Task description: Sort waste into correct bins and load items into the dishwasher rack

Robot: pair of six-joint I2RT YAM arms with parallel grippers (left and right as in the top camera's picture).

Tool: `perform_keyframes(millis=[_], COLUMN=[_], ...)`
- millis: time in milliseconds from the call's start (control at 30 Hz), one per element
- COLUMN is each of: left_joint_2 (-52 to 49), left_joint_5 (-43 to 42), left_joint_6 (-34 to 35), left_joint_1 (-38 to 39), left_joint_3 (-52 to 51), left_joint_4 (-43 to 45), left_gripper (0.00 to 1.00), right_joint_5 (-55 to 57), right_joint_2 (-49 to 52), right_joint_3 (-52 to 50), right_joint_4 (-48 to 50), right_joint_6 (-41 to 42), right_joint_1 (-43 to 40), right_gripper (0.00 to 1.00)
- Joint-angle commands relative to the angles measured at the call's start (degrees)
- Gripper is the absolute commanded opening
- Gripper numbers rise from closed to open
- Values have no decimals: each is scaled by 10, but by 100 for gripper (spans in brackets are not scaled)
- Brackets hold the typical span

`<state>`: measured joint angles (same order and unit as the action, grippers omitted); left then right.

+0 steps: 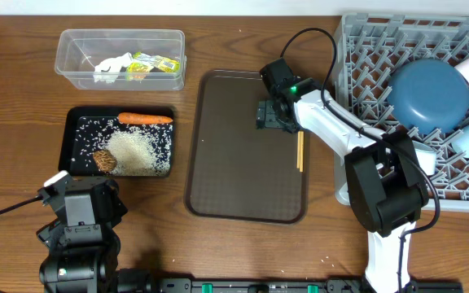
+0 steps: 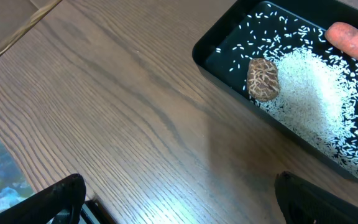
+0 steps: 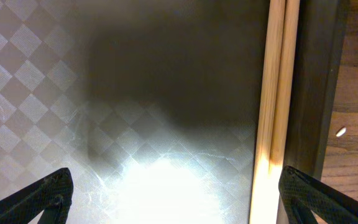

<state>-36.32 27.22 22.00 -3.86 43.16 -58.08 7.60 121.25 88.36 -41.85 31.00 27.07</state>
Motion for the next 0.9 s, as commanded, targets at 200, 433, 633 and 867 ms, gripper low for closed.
perform_keyframes(millis=[200, 433, 633, 867], left_joint_2=[0, 0, 0, 0], left_joint_5=[7, 7, 7, 7], left_joint_6=[-8, -8, -8, -8], left_joint_1=[1, 1, 1, 1], left_joint_3=[-1, -1, -1, -1], left_joint_4=[-1, -1, -1, -1], left_gripper=[98, 98, 98, 98], right_joint_5=[5, 5, 5, -8], right_joint_2=[8, 8, 8, 8], right_joint_3=[-19, -29, -31, -45], right_joint_4=[22, 33, 35, 54], right_joint_6=[12, 12, 13, 16], right_joint_1=[0, 0, 0, 0], right_gripper=[99, 99, 99, 99])
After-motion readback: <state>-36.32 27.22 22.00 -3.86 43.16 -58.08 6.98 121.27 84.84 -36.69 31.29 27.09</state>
